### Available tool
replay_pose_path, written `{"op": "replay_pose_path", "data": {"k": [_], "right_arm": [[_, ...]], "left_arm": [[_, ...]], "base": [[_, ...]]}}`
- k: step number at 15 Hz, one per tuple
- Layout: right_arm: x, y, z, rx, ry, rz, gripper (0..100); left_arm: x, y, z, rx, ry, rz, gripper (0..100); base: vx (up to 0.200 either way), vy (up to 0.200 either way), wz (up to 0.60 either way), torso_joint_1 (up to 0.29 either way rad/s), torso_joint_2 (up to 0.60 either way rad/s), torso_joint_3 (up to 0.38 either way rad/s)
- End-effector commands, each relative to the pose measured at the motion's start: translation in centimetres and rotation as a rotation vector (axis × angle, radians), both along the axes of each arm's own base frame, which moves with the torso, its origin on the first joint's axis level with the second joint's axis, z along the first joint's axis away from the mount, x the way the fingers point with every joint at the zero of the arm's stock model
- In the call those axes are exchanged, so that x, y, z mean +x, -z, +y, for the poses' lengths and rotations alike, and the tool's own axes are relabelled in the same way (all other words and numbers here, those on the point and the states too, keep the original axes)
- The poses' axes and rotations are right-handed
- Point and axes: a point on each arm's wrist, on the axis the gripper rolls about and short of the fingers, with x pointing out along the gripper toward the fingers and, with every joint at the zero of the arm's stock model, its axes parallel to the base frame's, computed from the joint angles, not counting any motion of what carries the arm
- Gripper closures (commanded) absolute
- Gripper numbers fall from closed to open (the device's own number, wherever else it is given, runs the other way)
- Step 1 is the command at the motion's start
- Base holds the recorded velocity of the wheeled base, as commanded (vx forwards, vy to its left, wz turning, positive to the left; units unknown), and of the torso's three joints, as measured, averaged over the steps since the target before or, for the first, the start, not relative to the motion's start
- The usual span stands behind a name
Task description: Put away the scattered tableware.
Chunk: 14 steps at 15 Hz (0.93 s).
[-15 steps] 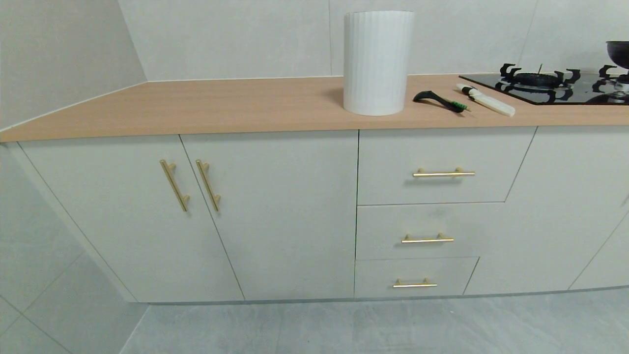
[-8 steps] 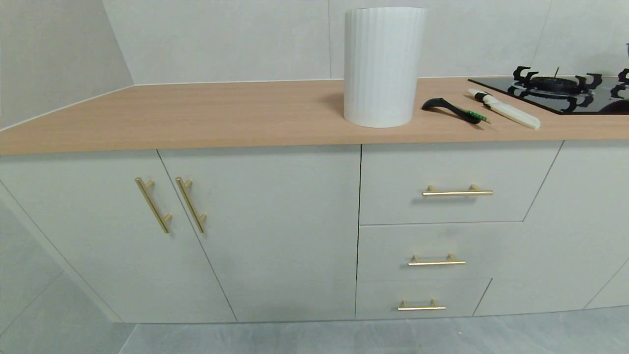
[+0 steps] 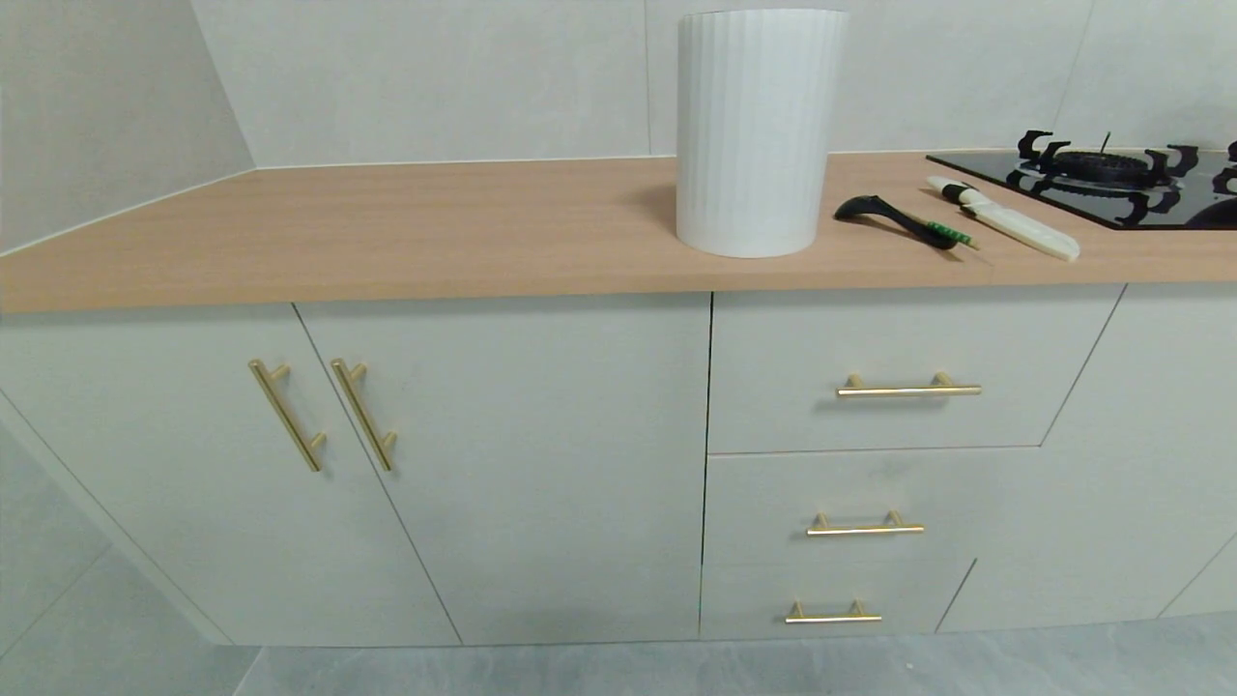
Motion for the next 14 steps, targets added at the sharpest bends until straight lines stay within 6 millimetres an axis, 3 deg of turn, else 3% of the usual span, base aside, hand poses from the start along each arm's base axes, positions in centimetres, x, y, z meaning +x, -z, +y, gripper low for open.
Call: {"op": "replay_pose_path", "data": {"k": [1,4,5,6,7,9,14], "right_arm": [[0.0,0.0,0.0,0.0,-0.001,0.001,0],[0.0,-0.2,0.0,-0.005,0.004,-0.007,0],[-0.5,-1.7,0.0,0.003,0.001,-0.072,0],[-0.5,-1.7,0.0,0.003,0.001,-0.072,0],[-1.4,-4.3,0.0,0.017,-0.008,-0.129,0],[0.1,-5.9,0.1,0.017,-0.152,0.052,0],[8.2,-8.0,1.1,-0.019,-0.247,0.499,0]], "left_arm": [[0.0,0.0,0.0,0.0,0.0,0.001,0],[0.0,0.0,0.0,0.001,0.0,0.001,0],[0.0,0.0,0.0,0.001,0.0,0.001,0],[0.0,0.0,0.0,0.001,0.0,0.001,0],[0.0,0.0,0.0,0.001,0.0,0.001,0],[0.0,0.0,0.0,0.001,0.0,0.001,0],[0.0,0.0,0.0,0.001,0.0,0.001,0]], "base": [[0.0,0.0,0.0,0.0,0.0,0.0],[0.0,0.0,0.0,0.0,0.0,0.0],[0.0,0.0,0.0,0.0,0.0,0.0],[0.0,0.0,0.0,0.0,0.0,0.0],[0.0,0.0,0.0,0.0,0.0,0.0],[0.0,0.0,0.0,0.0,0.0,0.0],[0.0,0.0,0.0,0.0,0.0,0.0]]}}
